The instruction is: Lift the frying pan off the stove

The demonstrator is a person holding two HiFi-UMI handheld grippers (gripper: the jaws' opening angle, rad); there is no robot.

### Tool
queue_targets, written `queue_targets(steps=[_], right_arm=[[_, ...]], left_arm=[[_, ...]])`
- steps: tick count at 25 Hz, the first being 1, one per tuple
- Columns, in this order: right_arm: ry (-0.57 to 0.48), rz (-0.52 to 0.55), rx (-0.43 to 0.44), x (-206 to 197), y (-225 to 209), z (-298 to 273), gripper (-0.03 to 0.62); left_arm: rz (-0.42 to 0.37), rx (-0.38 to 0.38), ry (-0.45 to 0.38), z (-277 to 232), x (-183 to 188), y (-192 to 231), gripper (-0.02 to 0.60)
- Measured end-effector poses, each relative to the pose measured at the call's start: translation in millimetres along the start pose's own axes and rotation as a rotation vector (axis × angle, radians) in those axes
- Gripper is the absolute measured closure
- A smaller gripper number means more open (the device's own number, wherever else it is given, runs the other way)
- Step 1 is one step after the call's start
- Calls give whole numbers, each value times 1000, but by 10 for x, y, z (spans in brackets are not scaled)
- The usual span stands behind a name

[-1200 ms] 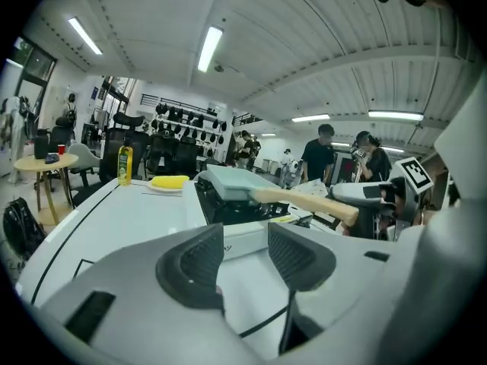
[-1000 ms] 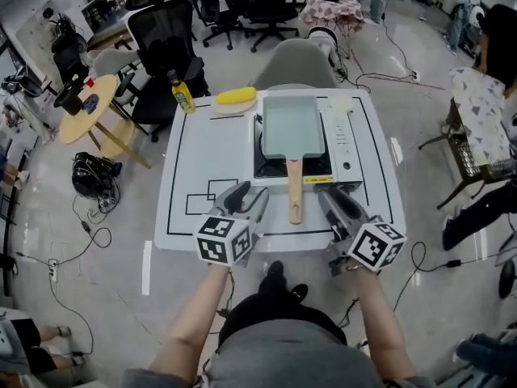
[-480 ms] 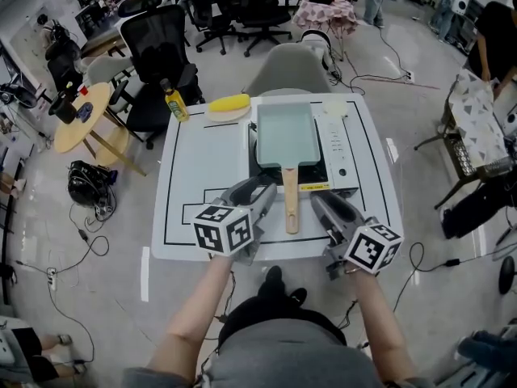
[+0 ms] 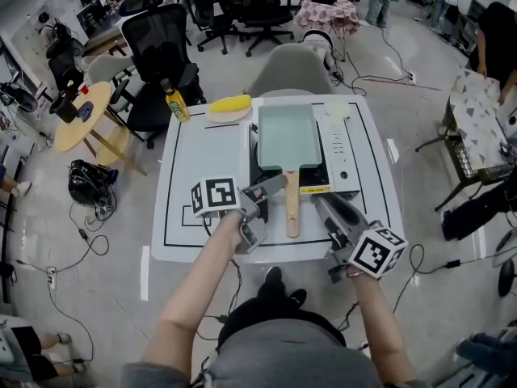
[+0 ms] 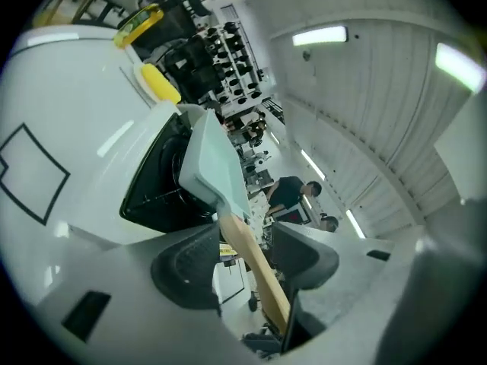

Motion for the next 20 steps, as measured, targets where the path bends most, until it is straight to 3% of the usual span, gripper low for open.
queue_targets(steps=[6, 20], right_arm=[[-14, -10, -5, 35, -25, 30, 453], [-14, -35, -22, 61, -75, 42, 453]], left_arm=[[168, -55, 46, -180, 11, 160, 365], [336, -128, 175, -560, 10, 324, 365]])
Point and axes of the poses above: the fingertips, and each gripper's own axes: z backward along the fingers, y to its left, x out of its top, the point moved 9 cm from there along z, backward along the fingers, and after that the axes turned 10 degrees about -x, right-handed, at the moved point
